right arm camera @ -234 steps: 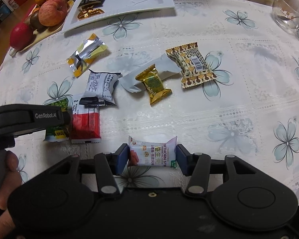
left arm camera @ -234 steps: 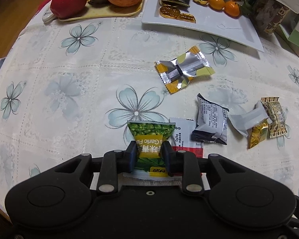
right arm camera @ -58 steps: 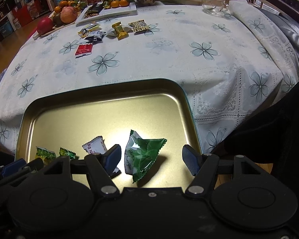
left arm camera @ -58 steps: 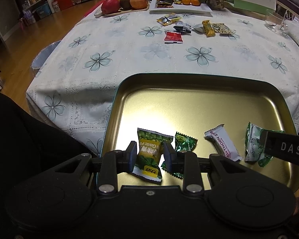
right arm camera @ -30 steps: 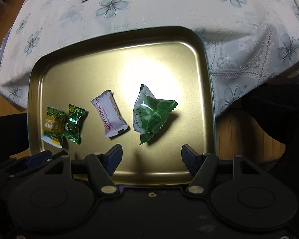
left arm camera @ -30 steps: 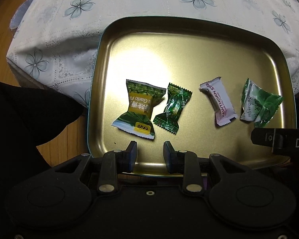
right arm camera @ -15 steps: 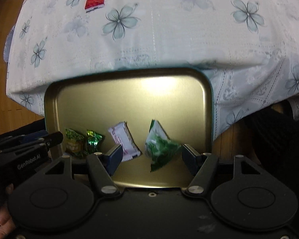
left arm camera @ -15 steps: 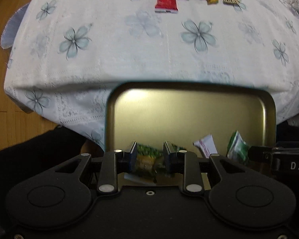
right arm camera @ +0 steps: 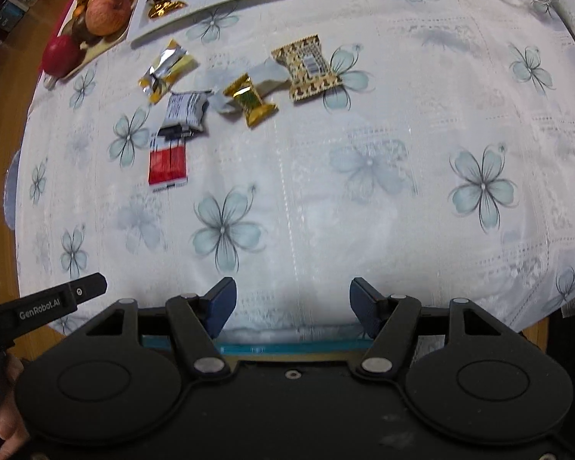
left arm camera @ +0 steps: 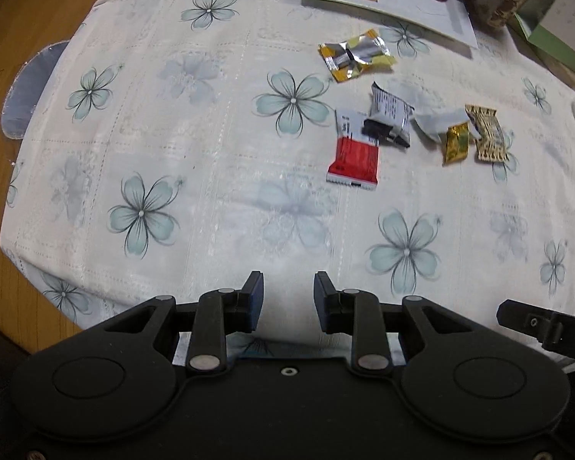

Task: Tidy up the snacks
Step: 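Withdraw both open tools from the tray toward the snacks on the tablecloth, then grasp the red-and-white packet with the left tool while the right tool approaches the gold candy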

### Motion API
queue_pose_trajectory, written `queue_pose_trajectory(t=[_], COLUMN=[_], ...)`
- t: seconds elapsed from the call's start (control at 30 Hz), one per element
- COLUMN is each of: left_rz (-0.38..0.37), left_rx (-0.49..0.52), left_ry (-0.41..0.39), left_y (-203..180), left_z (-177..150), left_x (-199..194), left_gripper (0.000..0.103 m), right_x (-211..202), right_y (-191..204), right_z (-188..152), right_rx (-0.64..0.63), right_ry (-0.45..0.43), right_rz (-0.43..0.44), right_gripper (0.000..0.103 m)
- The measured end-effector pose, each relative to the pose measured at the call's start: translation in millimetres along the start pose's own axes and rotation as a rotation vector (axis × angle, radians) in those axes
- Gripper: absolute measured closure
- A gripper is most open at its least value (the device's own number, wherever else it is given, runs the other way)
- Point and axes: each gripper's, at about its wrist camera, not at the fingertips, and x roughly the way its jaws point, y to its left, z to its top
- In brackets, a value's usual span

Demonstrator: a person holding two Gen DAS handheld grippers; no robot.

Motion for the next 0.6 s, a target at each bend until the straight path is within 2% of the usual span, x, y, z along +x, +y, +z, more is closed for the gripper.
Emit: queue_pose_trajectory(t=[0.13,0.27,0.43,0.6], left_rz=[0.016,0.006,-0.02,-0.005], left_rx=[-0.016,-0.013,0.002,-0.036], left_ry=[-0.05,-0.101,-0.078,-0.073], left_y=[-6.5,-10.8,-13.2,-12.0], left_z=[23.8,41.5,56.4,65.7], left_x=[9.0,17.3,29.7,31.1], left_gripper=[0.065,0.065,0.065,0.065], right_x=[10.0,13.3,21.6,41.6], right_y=[-1.5,-0.2,8.2,10.0], right_z=[31.7,62.0,97.3,129.9], right_rx=[0.015,0.015,0.002,0.068], right_ry=[-0.066,-0.191,-0.327,-0.375], right_rz=[-0.026,-0.085,-0.148,-0.137], right_gripper=[0.034,0.034,0.034,0.035])
